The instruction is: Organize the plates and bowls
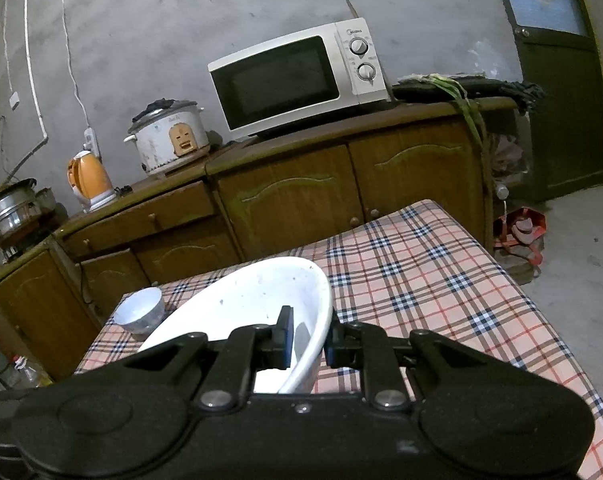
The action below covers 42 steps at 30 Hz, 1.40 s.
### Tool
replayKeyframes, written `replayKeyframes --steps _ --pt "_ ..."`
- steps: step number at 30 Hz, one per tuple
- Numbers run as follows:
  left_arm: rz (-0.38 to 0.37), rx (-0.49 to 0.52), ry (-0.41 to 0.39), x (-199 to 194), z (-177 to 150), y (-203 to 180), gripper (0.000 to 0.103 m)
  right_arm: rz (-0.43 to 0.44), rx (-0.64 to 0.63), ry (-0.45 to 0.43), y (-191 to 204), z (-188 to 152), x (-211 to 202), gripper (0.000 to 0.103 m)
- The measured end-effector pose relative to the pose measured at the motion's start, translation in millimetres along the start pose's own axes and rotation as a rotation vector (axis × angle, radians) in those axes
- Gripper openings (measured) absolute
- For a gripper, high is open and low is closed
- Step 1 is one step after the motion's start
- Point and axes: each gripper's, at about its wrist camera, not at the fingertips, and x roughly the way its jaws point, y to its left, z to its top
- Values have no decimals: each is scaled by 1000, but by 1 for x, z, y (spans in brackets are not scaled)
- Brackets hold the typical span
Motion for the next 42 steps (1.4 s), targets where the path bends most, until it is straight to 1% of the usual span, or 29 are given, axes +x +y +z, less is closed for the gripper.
replayKeyframes --steps 42 --pt "-30 19 61 9 -21 -15 26 -56 16 36 -24 -29 -11 21"
